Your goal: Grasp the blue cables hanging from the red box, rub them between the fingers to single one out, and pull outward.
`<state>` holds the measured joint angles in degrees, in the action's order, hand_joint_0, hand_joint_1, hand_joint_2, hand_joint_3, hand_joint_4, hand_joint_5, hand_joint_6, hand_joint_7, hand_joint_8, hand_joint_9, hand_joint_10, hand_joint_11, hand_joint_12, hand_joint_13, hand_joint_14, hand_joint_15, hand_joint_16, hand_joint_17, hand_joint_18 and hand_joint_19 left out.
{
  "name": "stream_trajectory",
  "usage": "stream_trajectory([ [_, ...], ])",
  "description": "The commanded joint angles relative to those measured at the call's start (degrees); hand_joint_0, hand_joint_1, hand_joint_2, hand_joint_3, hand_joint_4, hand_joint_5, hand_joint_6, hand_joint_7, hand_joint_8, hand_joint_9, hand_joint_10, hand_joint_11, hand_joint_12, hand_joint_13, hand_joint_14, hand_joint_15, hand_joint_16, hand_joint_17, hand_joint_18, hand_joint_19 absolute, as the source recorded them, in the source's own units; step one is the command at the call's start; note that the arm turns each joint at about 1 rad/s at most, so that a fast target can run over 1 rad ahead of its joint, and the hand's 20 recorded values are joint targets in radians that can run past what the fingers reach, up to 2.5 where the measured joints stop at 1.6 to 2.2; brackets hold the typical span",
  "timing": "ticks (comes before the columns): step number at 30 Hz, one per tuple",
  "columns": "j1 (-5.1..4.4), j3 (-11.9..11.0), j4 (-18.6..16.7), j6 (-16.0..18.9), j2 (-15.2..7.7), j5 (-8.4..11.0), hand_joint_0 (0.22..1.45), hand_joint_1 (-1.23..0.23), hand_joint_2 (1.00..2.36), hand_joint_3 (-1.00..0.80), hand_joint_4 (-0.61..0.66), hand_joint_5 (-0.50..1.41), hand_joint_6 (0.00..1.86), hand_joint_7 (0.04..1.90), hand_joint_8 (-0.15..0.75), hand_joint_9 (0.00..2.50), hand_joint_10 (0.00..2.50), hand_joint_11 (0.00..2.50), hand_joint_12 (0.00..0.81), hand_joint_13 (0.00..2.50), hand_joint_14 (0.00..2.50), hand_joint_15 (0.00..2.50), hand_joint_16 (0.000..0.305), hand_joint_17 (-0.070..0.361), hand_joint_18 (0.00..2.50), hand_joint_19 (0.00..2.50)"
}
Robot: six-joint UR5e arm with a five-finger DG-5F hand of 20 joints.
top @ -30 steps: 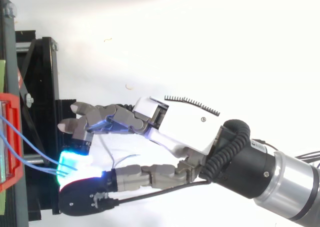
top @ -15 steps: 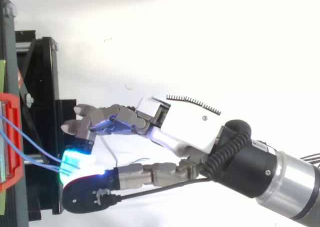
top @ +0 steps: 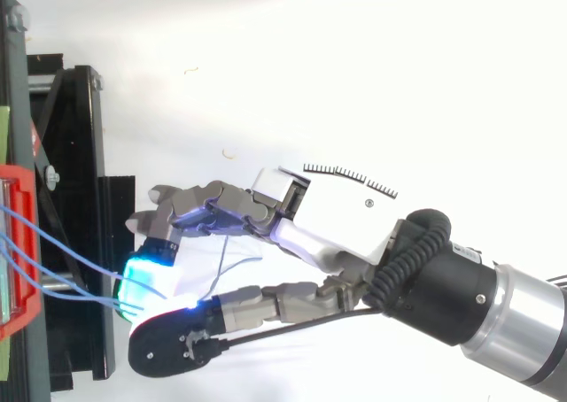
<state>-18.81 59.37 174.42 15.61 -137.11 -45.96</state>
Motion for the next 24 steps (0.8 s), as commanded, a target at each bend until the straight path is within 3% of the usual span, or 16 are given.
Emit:
stream_trajectory([
  [1,0.00,0.0,0.0,0.1,0.0,0.00,0.82,-0.89,1.00,-0.50,0.11,-0.24,0.87,1.01,0.364,0.36,0.00,0.00,0.450,0.13,0.00,0.00,0.059,0.133,0.00,0.00],
  [13,0.00,-1.4,3.4,1.4,0.0,-0.09,0.72,-0.93,1.00,-0.50,0.14,-0.24,0.87,0.99,0.381,0.42,0.00,0.00,0.464,0.15,0.00,0.00,0.061,0.138,0.00,0.00],
  [17,0.00,-1.4,3.4,1.4,0.0,-0.09,0.67,-0.79,1.00,-0.50,0.13,-0.22,0.86,1.00,0.367,0.46,0.00,0.00,0.455,0.18,0.00,0.00,0.060,0.134,0.00,0.00],
  [24,0.00,-1.4,3.4,1.4,0.0,-0.09,0.63,-0.71,1.00,-0.50,0.15,-0.19,0.77,1.06,0.359,0.48,0.00,0.00,0.445,0.19,0.00,0.00,0.058,0.132,0.00,0.00],
])
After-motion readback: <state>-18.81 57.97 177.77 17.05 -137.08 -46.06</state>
